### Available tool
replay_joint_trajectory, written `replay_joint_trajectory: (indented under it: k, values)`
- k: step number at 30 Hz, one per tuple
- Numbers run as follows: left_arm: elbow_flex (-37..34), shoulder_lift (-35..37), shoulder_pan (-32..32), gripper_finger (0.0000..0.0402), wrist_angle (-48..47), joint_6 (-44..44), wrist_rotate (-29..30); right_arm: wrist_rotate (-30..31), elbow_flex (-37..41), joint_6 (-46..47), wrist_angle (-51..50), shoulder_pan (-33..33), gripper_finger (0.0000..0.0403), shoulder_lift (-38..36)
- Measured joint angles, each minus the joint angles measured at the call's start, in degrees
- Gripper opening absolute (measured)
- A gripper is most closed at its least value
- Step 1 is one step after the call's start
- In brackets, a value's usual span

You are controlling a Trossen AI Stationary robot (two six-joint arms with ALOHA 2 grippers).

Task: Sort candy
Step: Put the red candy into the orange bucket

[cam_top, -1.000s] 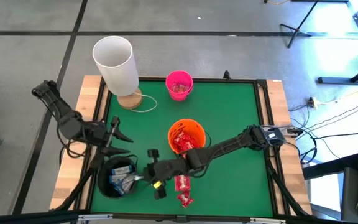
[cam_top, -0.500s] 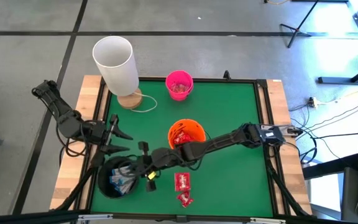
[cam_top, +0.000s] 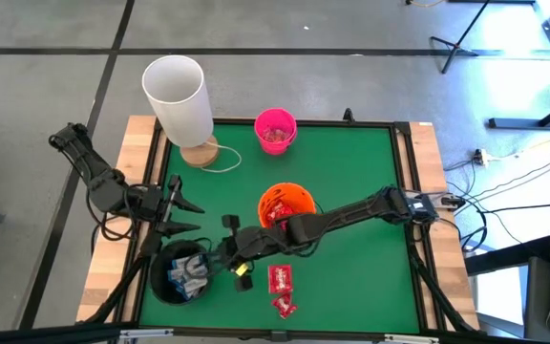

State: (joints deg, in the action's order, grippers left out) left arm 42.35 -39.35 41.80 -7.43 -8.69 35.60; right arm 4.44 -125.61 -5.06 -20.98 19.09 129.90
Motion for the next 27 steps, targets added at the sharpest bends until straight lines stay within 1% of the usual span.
replay_joint_trajectory:
  k: [4,6,9,17,22,27]
  values:
    - [0.0,0.0,0.0,0.0167,-0.3,-0.1,0.0,4.0,-0.1,1.1,-14.4,2.3,0.005,-3.1]
    - [0.0,0.0,0.0,0.0167,-0.7,-0.1,0.0,6.3,-0.1,3.8,-21.8,3.9,0.005,-3.4]
    - [0.0,0.0,0.0,0.0167,-0.9,-0.1,-0.1,7.3,0.4,8.3,-29.8,6.2,0.005,-3.4]
    - [0.0,-0.1,0.0,0.0167,-0.9,-0.1,-0.1,6.6,10.9,16.2,-29.2,10.6,0.005,-3.4]
    - [0.0,-0.6,0.0,0.0167,-1.0,-0.2,-0.4,6.5,18.6,23.4,-29.6,12.3,0.005,-3.7]
    - [0.0,-1.6,0.0,0.0167,-1.0,0.1,-0.3,7.7,25.2,28.6,-24.4,14.2,0.005,-7.9]
